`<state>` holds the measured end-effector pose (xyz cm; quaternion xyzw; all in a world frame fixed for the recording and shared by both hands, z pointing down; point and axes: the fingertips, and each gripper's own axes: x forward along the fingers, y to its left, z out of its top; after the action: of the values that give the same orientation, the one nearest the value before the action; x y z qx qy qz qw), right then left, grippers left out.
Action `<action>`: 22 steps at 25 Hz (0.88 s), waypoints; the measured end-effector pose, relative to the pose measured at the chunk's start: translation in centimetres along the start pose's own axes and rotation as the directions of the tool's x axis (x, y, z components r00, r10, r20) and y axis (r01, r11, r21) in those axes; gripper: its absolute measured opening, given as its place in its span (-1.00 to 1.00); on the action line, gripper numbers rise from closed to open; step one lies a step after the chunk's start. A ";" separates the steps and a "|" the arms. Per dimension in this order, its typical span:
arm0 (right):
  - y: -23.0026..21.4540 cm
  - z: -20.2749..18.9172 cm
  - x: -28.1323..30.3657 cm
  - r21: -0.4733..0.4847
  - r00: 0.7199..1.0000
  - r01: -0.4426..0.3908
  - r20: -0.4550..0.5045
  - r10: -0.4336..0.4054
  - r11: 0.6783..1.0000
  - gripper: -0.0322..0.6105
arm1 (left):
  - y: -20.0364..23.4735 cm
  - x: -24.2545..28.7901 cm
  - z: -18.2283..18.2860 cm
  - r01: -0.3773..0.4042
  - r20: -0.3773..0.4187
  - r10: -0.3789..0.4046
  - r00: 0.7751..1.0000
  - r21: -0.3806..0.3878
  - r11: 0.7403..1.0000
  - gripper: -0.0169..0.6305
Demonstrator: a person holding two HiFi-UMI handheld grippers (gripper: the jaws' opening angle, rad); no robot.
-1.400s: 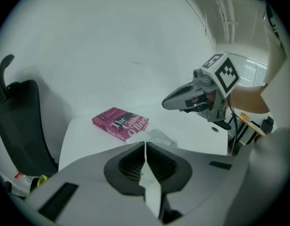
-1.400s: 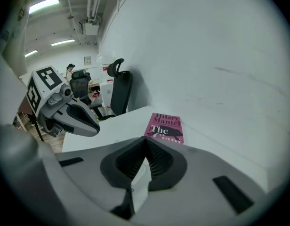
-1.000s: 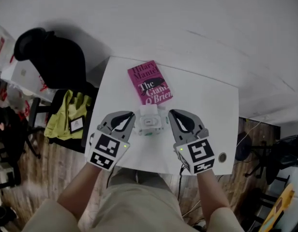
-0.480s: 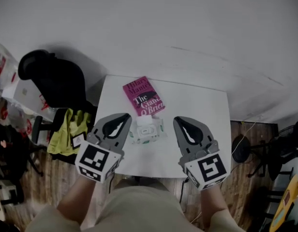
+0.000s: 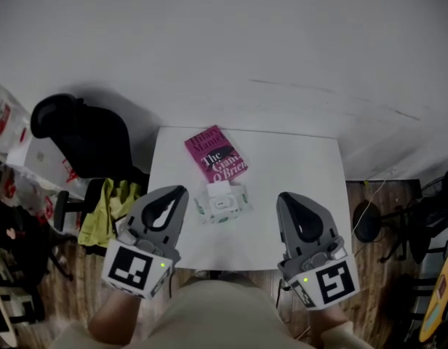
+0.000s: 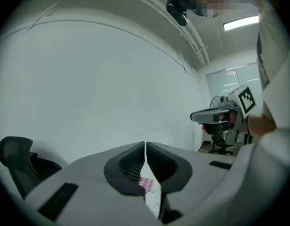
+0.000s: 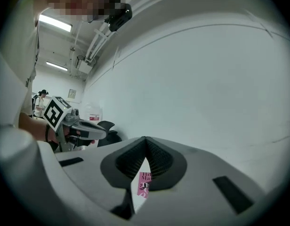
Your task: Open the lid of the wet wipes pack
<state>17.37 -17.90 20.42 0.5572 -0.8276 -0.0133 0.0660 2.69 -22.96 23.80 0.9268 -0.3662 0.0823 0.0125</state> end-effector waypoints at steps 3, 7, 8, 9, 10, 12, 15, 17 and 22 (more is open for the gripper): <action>0.2 0.4 -0.7 0.025 1.000 0.006 0.009 -0.006 1.000 -0.83 | 0.0 -0.4 -1.0 -0.008 -0.023 0.009 1.000 0.014 1.000 -0.86; 0.8 -1.6 -0.6 0.059 0.999 0.011 -0.038 -0.009 0.998 -0.83 | -0.2 -0.4 -2.5 -0.006 -0.044 0.007 0.999 0.010 1.000 -0.86; 1.1 -2.5 -0.3 0.069 0.998 0.008 -0.055 -0.004 0.998 -0.83 | -0.3 -0.4 -2.8 -0.008 -0.050 0.008 0.999 0.002 1.000 -0.86; 1.3 -3.4 0.0 0.078 0.997 0.003 -0.072 0.002 0.997 -0.83 | -0.4 -0.4 -3.2 -0.010 -0.058 0.010 0.998 -0.005 1.000 -0.86; 1.6 -4.1 0.2 0.087 0.996 -0.001 -0.085 0.008 0.996 -0.83 | -0.4 -0.4 -3.4 -0.012 -0.066 0.011 0.998 -0.010 1.000 -0.86; 2.0 -4.9 0.5 0.101 0.995 -0.009 -0.098 0.019 0.995 -0.83 | -0.4 -0.4 -3.7 -0.016 -0.078 0.015 0.997 -0.012 1.000 -0.86; 2.4 -5.2 0.6 0.116 0.994 -0.020 -0.102 0.032 0.993 -0.83 | 0.1 -0.5 -3.6 -0.031 -0.079 0.030 0.996 -0.007 1.000 -0.86; 2.5 -5.1 0.5 0.114 0.994 -0.025 -0.101 0.037 0.993 -0.83 | 0.3 -0.7 -3.4 -0.039 -0.076 0.039 0.996 -0.004 0.999 -0.86; 2.2 -5.2 0.9 0.117 0.994 -0.036 -0.099 0.048 0.993 -0.83 | 0.0 -0.5 -3.6 -0.026 -0.086 0.026 0.996 0.009 1.000 -0.86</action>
<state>15.65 -17.64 25.89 0.5424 -0.8342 0.0641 0.0762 1.79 -22.31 27.28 0.9175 -0.3771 0.1238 0.0237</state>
